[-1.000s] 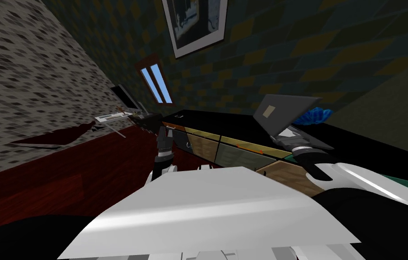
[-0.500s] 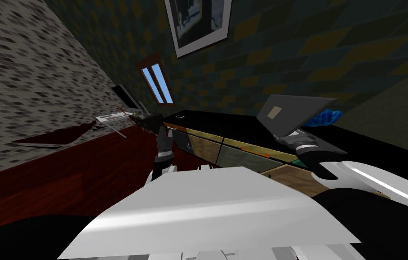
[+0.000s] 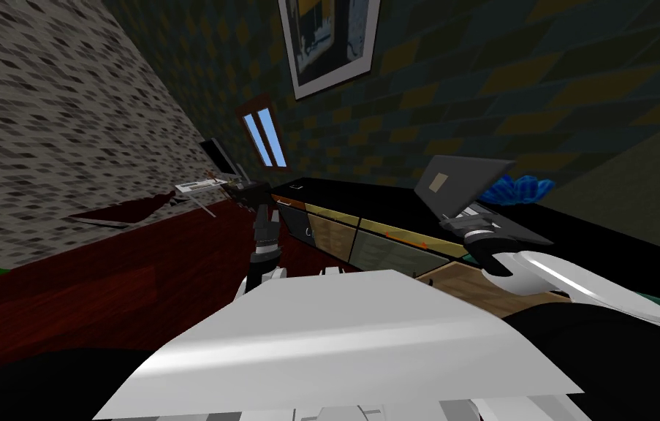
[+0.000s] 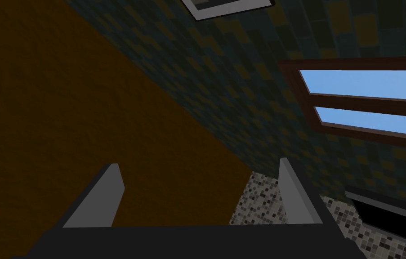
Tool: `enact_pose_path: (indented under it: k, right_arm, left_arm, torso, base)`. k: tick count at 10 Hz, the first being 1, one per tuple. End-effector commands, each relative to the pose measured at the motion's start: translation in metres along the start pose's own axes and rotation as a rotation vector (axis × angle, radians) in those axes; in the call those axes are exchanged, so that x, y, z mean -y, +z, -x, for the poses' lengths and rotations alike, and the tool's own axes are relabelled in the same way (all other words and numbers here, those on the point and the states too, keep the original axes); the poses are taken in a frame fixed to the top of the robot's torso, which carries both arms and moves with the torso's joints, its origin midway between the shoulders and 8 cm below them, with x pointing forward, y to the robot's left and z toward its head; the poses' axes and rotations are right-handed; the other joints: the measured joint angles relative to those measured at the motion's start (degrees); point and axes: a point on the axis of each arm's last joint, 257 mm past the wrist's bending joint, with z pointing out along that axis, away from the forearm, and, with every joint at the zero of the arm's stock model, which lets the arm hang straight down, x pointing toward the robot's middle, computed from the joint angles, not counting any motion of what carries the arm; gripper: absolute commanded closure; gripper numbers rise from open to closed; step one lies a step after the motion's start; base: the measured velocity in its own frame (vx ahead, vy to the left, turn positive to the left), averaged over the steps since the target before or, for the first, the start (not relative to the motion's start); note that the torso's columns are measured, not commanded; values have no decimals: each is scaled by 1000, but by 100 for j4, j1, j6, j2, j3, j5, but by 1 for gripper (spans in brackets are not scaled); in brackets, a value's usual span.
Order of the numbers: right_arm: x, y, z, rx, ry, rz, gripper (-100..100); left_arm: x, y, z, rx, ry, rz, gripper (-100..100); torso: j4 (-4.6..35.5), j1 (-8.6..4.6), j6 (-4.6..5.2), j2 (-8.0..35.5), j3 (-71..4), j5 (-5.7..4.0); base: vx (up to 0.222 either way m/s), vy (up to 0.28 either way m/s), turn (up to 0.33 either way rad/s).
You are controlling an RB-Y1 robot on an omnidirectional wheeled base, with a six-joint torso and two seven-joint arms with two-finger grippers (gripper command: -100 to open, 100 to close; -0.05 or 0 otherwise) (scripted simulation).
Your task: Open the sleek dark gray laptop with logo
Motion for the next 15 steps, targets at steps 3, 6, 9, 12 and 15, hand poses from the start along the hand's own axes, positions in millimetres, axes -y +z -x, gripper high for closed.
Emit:
enact_pose_path:
  k: [3, 6, 9, 12, 15]
  right_arm:
    - [-4, 21, -32, -50, 59, -23, 100]
    - [0, 38, -34, -51, 85, -48, 100]
    - [-2, 51, -45, -68, 108, -62, 100]
    - [-16, 74, -35, -52, 155, -58, 100]
    - [-6, 71, -65, -109, 147, -81, 100]
  left_arm:
    - [0, 0, 0, 0, 0, -1, 0]
    - [0, 0, 0, 0, 0, 0, 0]
    - [0, 0, 0, 0, 0, 0, 0]
    - [0, 0, 0, 0, 0, 0, 0]
    - [0, 0, 0, 0, 0, 0, 0]
  torso:
    - [-5, -70, -66, 27, 15, -35]
    - [-25, -58, -3, -33, -16, -43]
    - [-25, -113, -10, -25, -11, -61]
    - [-32, -88, 0, -20, -4, -71]
    - [-39, -112, -3, -50, -30, -62]
  base:
    - [-128, -42, 137]
    - [-42, -1, -3]
    - [-49, -2, 68]
    - [-137, -42, 76]
    - [22, 19, -19]
